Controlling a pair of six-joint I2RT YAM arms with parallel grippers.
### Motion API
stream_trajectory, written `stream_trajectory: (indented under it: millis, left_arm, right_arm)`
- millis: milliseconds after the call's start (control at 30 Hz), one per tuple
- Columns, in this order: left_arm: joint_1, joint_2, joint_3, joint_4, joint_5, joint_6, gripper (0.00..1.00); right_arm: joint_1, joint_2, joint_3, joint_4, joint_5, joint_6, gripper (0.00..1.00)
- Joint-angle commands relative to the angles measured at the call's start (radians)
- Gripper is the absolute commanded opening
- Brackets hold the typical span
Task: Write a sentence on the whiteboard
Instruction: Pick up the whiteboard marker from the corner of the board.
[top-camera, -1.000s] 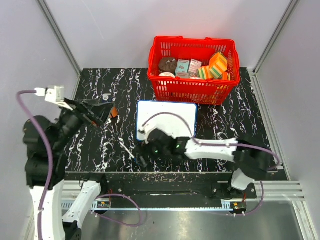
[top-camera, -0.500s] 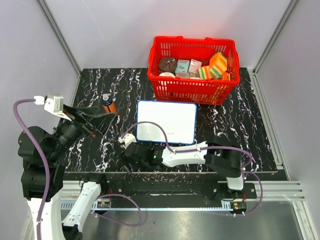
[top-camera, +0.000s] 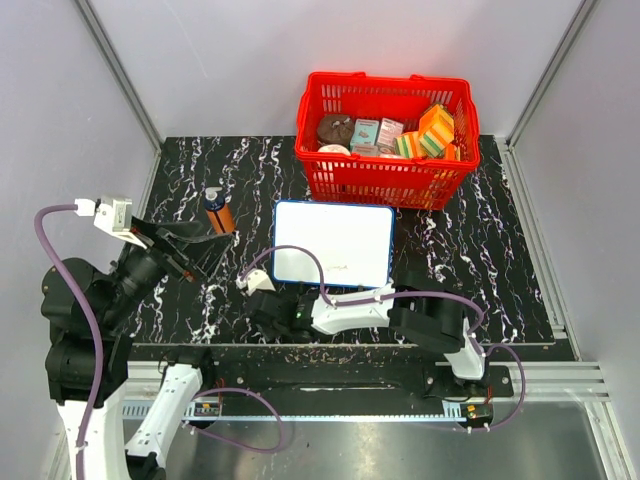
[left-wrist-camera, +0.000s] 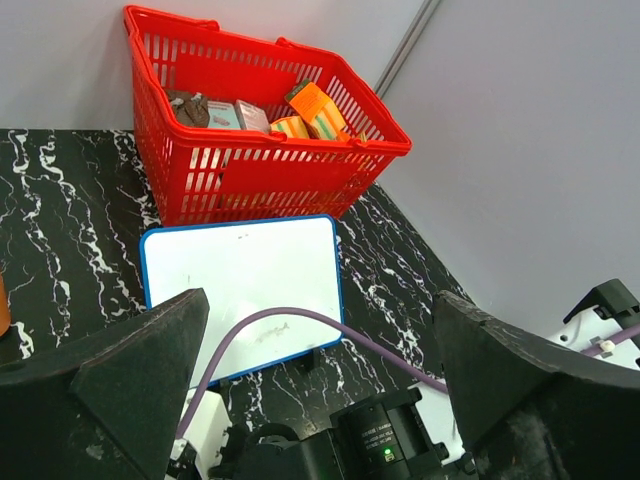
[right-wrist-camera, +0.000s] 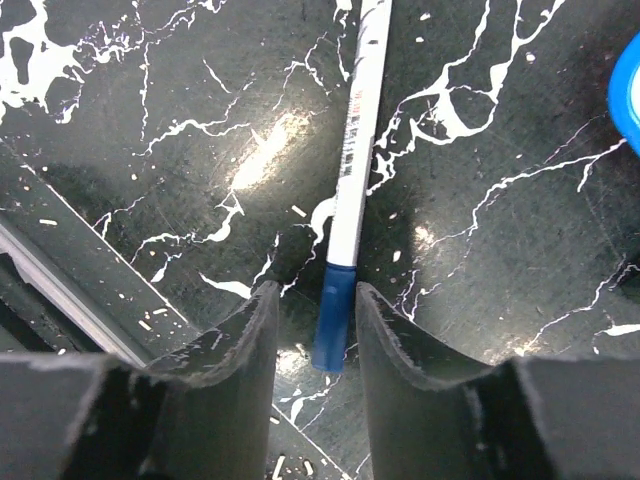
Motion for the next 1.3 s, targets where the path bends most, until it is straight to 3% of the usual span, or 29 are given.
stream_trajectory:
  millis: [0,100,200,333,633,833,1000,1133,1267]
  left_arm:
    - [0.001,-0.016,-0.017,0.023,0.000,-0.004,0.99]
    - [0.001,-0.010,-0.015,0.013,-0.009,0.003,0.99]
    - [0.001,-0.007,-0.003,-0.001,-0.021,0.016,0.99]
    - [0.001,-0.007,0.017,-0.020,-0.041,0.034,0.99]
    - [0.001,0.008,0.057,-0.084,-0.076,0.121,0.99]
    - [0.001,0.013,0.109,-0.139,-0.150,0.223,0.99]
    - [0.001,-0.003,0.094,-0.145,-0.121,0.345,0.99]
    - [0.001,0.000,0.054,-0.151,-0.087,0.407,0.99]
    - [0.001,0.059,0.035,-0.179,-0.046,0.405,0.99]
  right_arm:
    - [0.003,0.025,0.027,-0.024,0.030,-0.007,0.40]
    - [0.005,0.040,0.033,-0.040,0.042,-0.016,0.37]
    - [0.005,0.059,0.039,-0.061,0.059,-0.022,0.28]
    - [0.005,0.071,0.044,-0.084,0.088,-0.024,0.00]
    - [0.005,-0.045,-0.045,-0.040,0.108,-0.030,0.00]
    - [0.003,-0.257,-0.163,0.048,0.077,-0.044,0.00]
    - [-0.009,-0.430,-0.217,0.049,0.048,-0.068,0.00]
    - [-0.073,-0.576,-0.278,0.045,-0.042,-0.059,0.00]
    - [-0.240,-0.755,-0.358,0.046,-0.224,-0.033,0.00]
